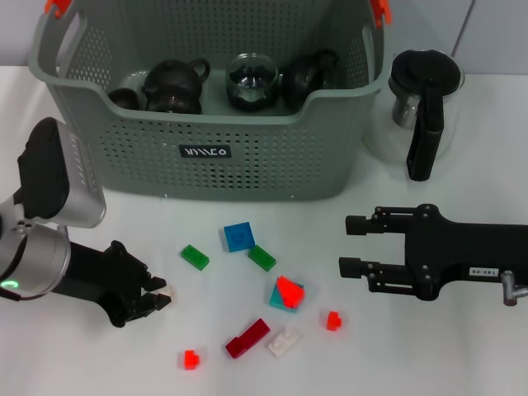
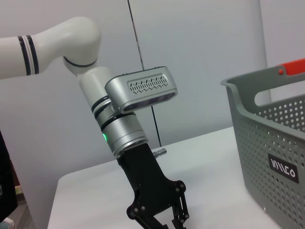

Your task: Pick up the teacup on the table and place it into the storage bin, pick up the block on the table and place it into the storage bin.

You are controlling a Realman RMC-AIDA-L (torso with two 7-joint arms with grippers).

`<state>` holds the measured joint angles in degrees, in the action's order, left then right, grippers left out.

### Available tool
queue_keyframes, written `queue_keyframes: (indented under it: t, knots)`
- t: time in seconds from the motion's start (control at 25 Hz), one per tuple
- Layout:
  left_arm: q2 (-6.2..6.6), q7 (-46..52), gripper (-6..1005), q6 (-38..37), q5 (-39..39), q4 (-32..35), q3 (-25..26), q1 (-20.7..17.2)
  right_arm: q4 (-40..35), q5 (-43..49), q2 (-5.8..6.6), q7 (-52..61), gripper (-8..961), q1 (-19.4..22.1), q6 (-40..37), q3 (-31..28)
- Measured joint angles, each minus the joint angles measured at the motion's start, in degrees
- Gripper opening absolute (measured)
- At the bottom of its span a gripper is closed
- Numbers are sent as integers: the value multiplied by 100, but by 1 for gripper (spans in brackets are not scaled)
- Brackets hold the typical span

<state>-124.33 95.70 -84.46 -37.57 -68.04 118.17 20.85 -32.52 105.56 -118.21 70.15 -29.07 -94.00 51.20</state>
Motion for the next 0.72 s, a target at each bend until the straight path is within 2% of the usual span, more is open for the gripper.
queue_keyframes:
  t: [0.12, 0.2, 0.28, 0.4, 0.48, 0.6, 0.72]
  knots:
    - [10, -43, 185, -224, -100, -96, 125, 1, 0, 0, 2, -1, 646, 3, -10, -3]
    - [30, -167, 185, -673, -318, -338, 451, 20, 0, 0, 7, -1, 646, 7, -16, -5]
    - [80, -309, 186, -1337, -693, -619, 1004, 138, 0, 0, 9, -1, 646, 7, -17, -4]
    - [296, -304, 187, -2379, -1353, -791, 1810, 526, 0, -1, 9, -2, 646, 3, -16, 4]
    - [446, -71, 188, -2792, -1819, -818, 2254, 878, 0, 0, 8, -7, 645, 3, -16, 15]
    - [609, 493, 189, -2778, -2389, -944, 2458, 1258, 0, 0, 2, -14, 645, 2, -15, 23]
    - [680, 1111, 190, -2367, -2577, -1052, 2402, 1644, -1, 0, -1, 9, 644, 6, -15, 27]
